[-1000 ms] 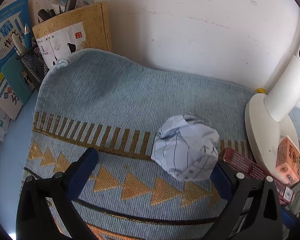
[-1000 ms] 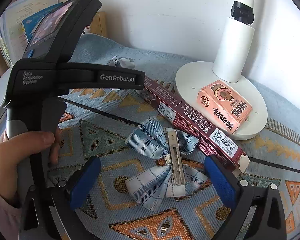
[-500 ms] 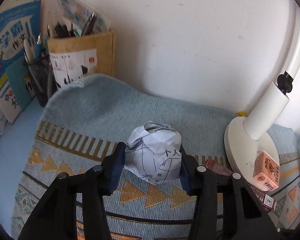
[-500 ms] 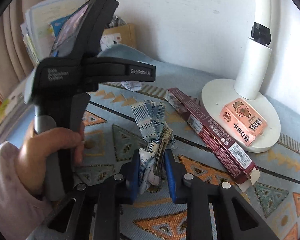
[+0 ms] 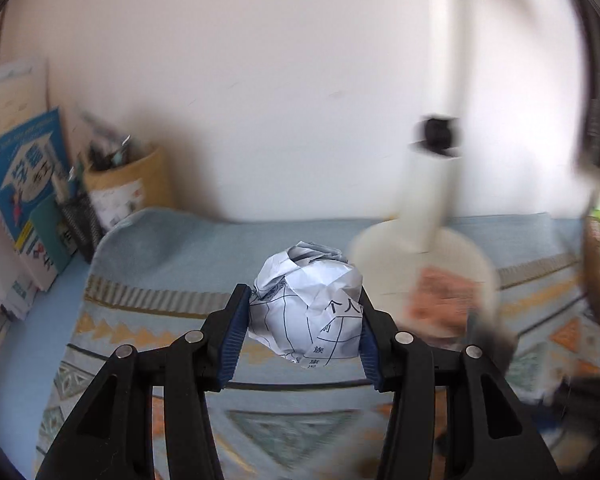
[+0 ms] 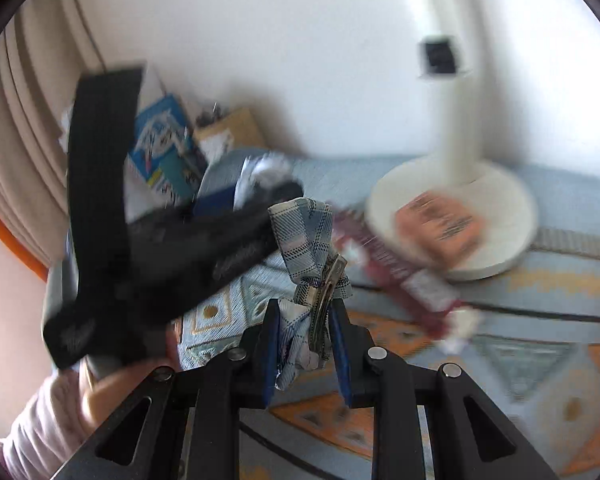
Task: Organize objects
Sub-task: 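Carry the paper ball and plaid cloth over the gold bowl and open both grippers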
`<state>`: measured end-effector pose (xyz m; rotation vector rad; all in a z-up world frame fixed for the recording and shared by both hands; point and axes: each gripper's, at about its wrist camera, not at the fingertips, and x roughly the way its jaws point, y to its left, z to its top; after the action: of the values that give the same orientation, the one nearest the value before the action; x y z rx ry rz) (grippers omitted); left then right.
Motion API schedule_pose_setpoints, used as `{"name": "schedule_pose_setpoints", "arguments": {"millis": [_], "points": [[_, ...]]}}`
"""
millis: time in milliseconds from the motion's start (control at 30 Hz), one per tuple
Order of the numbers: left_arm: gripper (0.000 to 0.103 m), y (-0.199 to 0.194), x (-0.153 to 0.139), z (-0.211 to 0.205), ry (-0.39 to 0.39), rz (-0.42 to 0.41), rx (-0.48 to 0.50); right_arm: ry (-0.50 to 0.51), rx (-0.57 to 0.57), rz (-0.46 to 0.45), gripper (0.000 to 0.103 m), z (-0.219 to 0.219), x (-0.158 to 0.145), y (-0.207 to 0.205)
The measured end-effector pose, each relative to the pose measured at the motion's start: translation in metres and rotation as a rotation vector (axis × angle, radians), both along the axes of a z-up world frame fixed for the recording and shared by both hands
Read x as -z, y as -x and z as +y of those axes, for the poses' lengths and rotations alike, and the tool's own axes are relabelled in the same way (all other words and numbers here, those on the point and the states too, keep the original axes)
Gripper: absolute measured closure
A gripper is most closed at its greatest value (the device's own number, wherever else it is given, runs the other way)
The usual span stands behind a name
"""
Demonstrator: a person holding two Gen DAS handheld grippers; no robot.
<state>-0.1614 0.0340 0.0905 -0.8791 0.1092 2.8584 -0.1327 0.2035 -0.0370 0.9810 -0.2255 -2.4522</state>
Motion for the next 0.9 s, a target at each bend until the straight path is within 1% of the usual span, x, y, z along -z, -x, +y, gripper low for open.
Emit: {"name": "schedule_pose_setpoints", "arguments": {"millis": [33, 67, 100, 133, 167, 200, 300, 333, 367, 400, 500, 567, 600, 633, 700, 767, 833, 900], "points": [[0.056, -0.007, -0.008, 0.015, -0.010, 0.009, 0.024, -0.009, 0.020, 0.011, 0.080, 0.007, -0.008, -0.008], [0.056, 0.010, -0.012, 0.012, -0.022, 0.010, 0.048, -0.018, 0.042, 0.023, 0.080, 0.020, -0.016, -0.010], [0.055, 0.004, -0.017, 0.026, -0.033, 0.012, 0.079, -0.026, 0.067, 0.037, 0.080, 0.035, -0.023, -0.012], [0.055, -0.008, -0.014, 0.026, -0.037, 0.015, 0.105, -0.036, 0.097, 0.051, 0.080, 0.054, -0.031, -0.014], [0.055, -0.015, -0.017, 0.040, -0.038, 0.015, 0.133, -0.046, 0.125, 0.059, 0.080, 0.069, -0.039, -0.019], [0.055, -0.022, -0.021, 0.059, -0.040, 0.011, 0.163, -0.053, 0.151, 0.063, 0.080, 0.080, -0.045, -0.027], [0.055, -0.042, -0.030, 0.110, -0.060, -0.003, 0.261, -0.063, 0.249, 0.072, 0.080, 0.145, -0.067, -0.028], [0.055, -0.044, -0.029, 0.124, -0.063, -0.006, 0.292, -0.068, 0.281, 0.075, 0.080, 0.150, -0.080, -0.014], [0.055, -0.049, -0.029, 0.142, -0.066, -0.006, 0.326, -0.070, 0.309, 0.082, 0.080, 0.167, -0.085, -0.016], [0.055, -0.051, -0.022, 0.161, -0.067, -0.009, 0.356, -0.072, 0.337, 0.090, 0.080, 0.183, -0.090, -0.017], [0.055, -0.065, -0.020, 0.210, -0.061, -0.021, 0.454, -0.096, 0.430, 0.104, 0.080, 0.235, -0.106, -0.026], [0.055, -0.071, -0.022, 0.236, -0.054, -0.036, 0.505, -0.098, 0.490, 0.098, 0.080, 0.270, -0.110, -0.031], [0.055, -0.074, -0.023, 0.247, -0.054, -0.041, 0.528, -0.096, 0.511, 0.092, 0.080, 0.283, -0.111, -0.026], [0.055, -0.072, -0.021, 0.255, -0.052, -0.045, 0.544, -0.097, 0.536, 0.084, 0.080, 0.298, -0.111, -0.030], [0.055, -0.074, -0.017, 0.265, -0.046, -0.059, 0.571, -0.106, 0.572, 0.063, 0.080, 0.315, -0.107, -0.025], [0.055, -0.080, -0.019, 0.278, -0.044, -0.070, 0.592, -0.116, 0.593, 0.042, 0.080, 0.321, -0.102, -0.023], [0.055, -0.086, -0.019, 0.287, -0.035, -0.070, 0.597, -0.119, 0.608, 0.020, 0.080, 0.336, -0.097, -0.025], [0.055, -0.089, -0.018, 0.294, -0.031, -0.074, 0.597, -0.102, 0.618, 0.000, 0.080, 0.344, -0.091, -0.023]]}}
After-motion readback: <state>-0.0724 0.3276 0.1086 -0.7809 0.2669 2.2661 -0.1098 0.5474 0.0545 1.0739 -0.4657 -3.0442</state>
